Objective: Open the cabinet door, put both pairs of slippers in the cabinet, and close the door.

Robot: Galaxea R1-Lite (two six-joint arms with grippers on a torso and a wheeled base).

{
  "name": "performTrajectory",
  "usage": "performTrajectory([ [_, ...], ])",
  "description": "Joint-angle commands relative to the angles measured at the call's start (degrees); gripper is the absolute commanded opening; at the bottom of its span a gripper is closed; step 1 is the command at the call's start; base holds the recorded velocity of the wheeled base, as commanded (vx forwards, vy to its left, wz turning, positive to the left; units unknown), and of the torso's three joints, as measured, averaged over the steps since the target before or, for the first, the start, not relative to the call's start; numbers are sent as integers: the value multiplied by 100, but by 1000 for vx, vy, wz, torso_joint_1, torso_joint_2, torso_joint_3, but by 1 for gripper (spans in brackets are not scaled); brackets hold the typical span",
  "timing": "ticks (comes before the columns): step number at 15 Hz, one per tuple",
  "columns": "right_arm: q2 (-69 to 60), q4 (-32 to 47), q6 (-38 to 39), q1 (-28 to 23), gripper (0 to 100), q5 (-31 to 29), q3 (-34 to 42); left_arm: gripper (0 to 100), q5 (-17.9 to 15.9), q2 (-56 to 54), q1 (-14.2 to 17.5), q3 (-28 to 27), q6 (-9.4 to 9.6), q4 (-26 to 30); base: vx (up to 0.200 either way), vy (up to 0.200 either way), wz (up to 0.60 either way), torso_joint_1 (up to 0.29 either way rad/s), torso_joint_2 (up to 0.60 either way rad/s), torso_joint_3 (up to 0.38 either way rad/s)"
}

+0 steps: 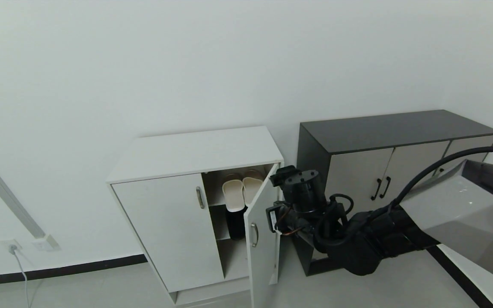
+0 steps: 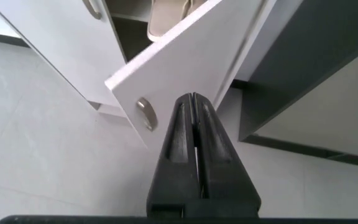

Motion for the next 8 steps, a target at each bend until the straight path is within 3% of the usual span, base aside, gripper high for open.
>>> performTrajectory([
  [1, -73, -53, -22, 12, 0, -6, 133, 0, 2, -1, -1, 1, -4, 4, 0, 0, 0, 0, 0, 0],
  [7, -73, -379, -93, -14, 0, 117, 309, 0, 2, -1, -1, 1, -4, -5, 0, 0, 600, 4, 6, 3],
  [8, -82, -528, -172, -49, 0, 117, 379, 0, 2, -1, -1, 1, -4, 4, 0, 0, 0, 0, 0, 0],
])
